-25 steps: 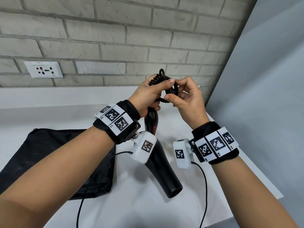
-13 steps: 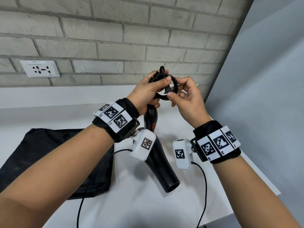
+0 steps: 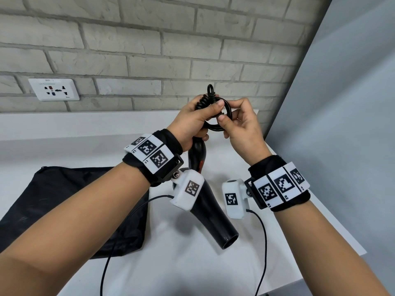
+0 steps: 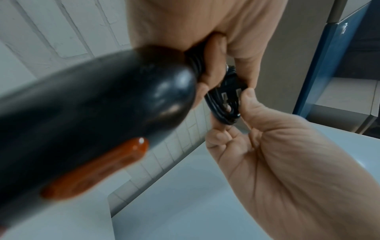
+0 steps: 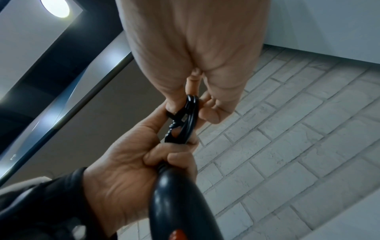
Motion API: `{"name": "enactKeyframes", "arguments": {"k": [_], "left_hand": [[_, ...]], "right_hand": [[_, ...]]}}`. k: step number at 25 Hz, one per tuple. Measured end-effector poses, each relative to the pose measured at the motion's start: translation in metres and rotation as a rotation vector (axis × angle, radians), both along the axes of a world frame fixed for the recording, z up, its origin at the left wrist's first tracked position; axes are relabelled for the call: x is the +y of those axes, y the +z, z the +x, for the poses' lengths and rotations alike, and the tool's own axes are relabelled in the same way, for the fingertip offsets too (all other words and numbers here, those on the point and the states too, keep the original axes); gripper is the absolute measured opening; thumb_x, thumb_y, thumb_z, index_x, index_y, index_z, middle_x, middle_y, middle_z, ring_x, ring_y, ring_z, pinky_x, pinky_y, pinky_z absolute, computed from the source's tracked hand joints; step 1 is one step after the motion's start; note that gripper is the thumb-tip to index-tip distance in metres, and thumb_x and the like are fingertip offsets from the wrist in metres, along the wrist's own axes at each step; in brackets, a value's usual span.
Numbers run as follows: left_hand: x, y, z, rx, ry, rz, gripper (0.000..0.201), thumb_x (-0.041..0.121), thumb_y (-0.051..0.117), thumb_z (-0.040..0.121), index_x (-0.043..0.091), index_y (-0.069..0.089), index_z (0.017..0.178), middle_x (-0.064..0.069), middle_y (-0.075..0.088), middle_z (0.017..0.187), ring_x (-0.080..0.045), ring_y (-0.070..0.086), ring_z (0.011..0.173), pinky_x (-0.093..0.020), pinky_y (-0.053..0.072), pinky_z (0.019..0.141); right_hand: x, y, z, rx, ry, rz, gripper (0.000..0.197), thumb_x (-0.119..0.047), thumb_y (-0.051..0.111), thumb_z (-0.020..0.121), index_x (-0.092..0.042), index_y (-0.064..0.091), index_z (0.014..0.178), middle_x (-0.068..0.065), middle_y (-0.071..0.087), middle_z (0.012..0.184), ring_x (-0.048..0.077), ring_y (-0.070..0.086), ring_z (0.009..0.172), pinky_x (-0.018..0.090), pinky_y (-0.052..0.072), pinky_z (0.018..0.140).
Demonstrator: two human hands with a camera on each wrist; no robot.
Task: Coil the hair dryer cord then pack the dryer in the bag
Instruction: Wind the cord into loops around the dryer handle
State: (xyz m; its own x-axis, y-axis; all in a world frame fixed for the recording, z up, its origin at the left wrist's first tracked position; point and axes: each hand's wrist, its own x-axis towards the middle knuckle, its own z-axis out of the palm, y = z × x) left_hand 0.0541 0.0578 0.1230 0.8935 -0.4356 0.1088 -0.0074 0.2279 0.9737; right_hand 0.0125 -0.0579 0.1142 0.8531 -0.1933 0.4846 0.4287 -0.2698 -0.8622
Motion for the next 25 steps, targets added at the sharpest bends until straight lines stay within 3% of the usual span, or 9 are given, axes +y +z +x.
{"name": "enactKeyframes", "arguments": {"k": [3,7,11,15,19,25], "left_hand": [[-0.0010,-0.0002,-0.0010,-0.002,-0.009,-0.021,0.005,0.026,0.058,0.089,0.026,0.056,0.094,0.006,0.048,0.069,-0.003,0.021,0.030,-0.018,0.023,0.041],[-0.0027,0.0016,-0.0035,0.032,-0.016,-0.032,0.011,0.030,0.054,0.091,0.022,0.055,0.084,0.003,0.054,0.076,-0.003,0.025,0.028,-0.021,0.024,0.043],[-0.0053,0.0017,-0.0025,0.035,0.032,-0.057,0.012,0.025,0.056,0.091,0.024,0.054,0.103,0.002,0.055,0.077,-0.005,0.026,0.030,-0.018,0.026,0.040],[-0.0056,0.0027,-0.0051,-0.008,0.003,-0.079,0.031,0.012,0.055,0.091,0.027,0.050,0.118,0.003,0.051,0.073,-0.003,0.033,0.030,-0.017,0.025,0.039],[-0.0039,0.0020,-0.0057,-0.031,-0.046,-0.073,0.046,0.009,0.053,0.091,0.030,0.043,0.131,0.002,0.047,0.073,-0.002,0.033,0.029,-0.016,0.025,0.039],[-0.0047,-0.0039,-0.0010,-0.017,0.013,-0.013,0.037,0.012,0.066,0.082,0.030,0.055,0.113,0.014,0.061,0.068,-0.008,0.048,0.047,-0.019,0.027,0.044]], "right_hand": [[0.0025,-0.0014,-0.0002,-0.030,-0.026,0.015,0.029,0.001,0.052,0.088,-0.028,0.046,0.086,-0.003,0.045,0.065,-0.004,0.047,0.046,0.007,0.038,0.049],[0.0060,-0.0043,0.0012,-0.079,0.006,0.037,0.017,-0.006,0.046,0.092,-0.023,0.044,0.089,-0.003,0.058,0.076,-0.006,0.055,0.057,0.010,0.042,0.052],[0.0031,-0.0059,0.0022,-0.051,0.013,0.051,0.023,0.002,0.047,0.090,-0.022,0.045,0.092,-0.003,0.058,0.077,-0.002,0.055,0.054,0.015,0.047,0.050],[0.0015,-0.0074,0.0007,-0.013,-0.065,0.039,0.035,0.006,0.051,0.085,-0.029,0.046,0.087,-0.001,0.053,0.073,0.000,0.052,0.049,0.014,0.045,0.047],[0.0003,-0.0074,0.0009,0.036,-0.116,0.040,0.035,0.001,0.056,0.084,-0.032,0.044,0.086,-0.001,0.048,0.067,0.001,0.052,0.042,0.012,0.043,0.044],[-0.0025,-0.0008,0.0028,0.142,-0.020,0.081,0.032,0.007,0.056,0.080,-0.020,0.041,0.083,0.004,0.046,0.066,0.004,0.047,0.035,0.022,0.043,0.043]]}}
